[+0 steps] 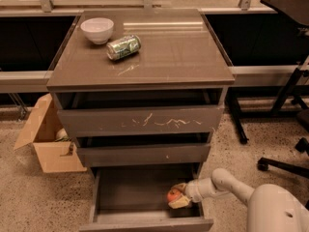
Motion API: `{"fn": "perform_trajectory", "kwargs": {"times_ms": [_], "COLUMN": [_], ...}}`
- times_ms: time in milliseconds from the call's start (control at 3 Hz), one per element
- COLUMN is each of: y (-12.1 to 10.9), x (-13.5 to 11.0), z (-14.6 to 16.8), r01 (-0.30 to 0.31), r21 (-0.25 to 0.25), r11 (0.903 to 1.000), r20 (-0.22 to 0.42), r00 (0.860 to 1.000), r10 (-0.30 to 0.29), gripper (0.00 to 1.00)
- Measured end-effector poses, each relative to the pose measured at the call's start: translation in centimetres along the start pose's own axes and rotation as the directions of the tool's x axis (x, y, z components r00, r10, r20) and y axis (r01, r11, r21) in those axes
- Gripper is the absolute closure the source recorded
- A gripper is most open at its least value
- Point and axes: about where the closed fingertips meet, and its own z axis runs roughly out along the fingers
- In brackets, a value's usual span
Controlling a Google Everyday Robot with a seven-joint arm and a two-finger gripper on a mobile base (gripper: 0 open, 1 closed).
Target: Place apple into bottom drawer
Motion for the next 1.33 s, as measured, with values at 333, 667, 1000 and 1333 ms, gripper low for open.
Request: {"fn": "perform_trajectory", "kwargs": {"times_ms": [333, 667, 1000, 1333], "y": [-1.6, -2.2, -2.5, -2.2], "x": [1.3, 1.6, 1.5, 0.9], "z": [1.7, 2.2, 1.3, -0.9], "r01": [-0.023, -0.027, -0.018, 0.005], "r21": [-0.028, -0.039, -0.027, 0.013], "r11": [0.9993, 0.9989, 0.9995, 0.9999], "r20": [-0.007, -0.009, -0.005, -0.005], "r00": [1.0, 1.0, 1.0, 1.0], "r10": [0.023, 0.026, 0.018, -0.005], "gripper": [0.3, 0.07, 0.0, 0.0]}}
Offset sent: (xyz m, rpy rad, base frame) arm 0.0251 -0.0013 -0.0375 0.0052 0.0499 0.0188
